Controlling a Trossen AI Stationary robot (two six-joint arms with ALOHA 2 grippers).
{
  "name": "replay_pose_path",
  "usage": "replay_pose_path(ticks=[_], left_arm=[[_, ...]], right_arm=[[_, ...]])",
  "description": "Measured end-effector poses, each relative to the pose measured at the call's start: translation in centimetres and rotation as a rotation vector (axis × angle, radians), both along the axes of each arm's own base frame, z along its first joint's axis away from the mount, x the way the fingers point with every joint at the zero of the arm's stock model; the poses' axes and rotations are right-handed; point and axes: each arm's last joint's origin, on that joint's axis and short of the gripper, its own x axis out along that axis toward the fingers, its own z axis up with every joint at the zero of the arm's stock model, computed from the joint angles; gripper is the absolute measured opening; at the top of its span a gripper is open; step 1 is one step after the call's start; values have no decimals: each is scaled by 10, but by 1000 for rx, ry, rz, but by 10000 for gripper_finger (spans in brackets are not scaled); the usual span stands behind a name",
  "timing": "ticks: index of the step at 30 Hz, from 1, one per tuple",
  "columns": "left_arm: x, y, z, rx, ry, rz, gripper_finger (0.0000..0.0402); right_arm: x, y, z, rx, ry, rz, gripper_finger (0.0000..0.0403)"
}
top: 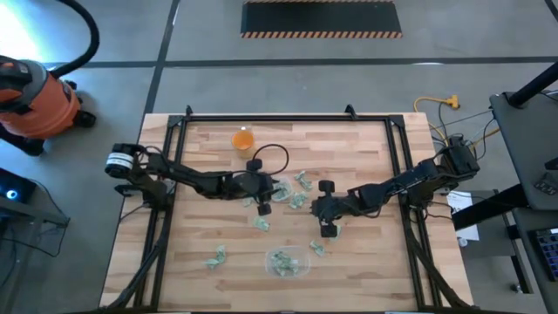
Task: Pick and place Stevia / Truvia into bins
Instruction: Put the white stevia packet into the top transparent bin
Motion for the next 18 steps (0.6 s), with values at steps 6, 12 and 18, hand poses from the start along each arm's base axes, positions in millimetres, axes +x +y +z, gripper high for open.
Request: replay_pose_path(ticks=[6,12,18], left_arm=[[-2,0,5,10,-16,16,171],[-6,-7,17,29,-46,-20,183],[-16,-17,30,28,-52,-58,183]], right_arm=[[0,0,1,-21,1,26,56],[1,-6,8,-145,-21,72,57],[4,-32,7,-181,-3,-17,65]])
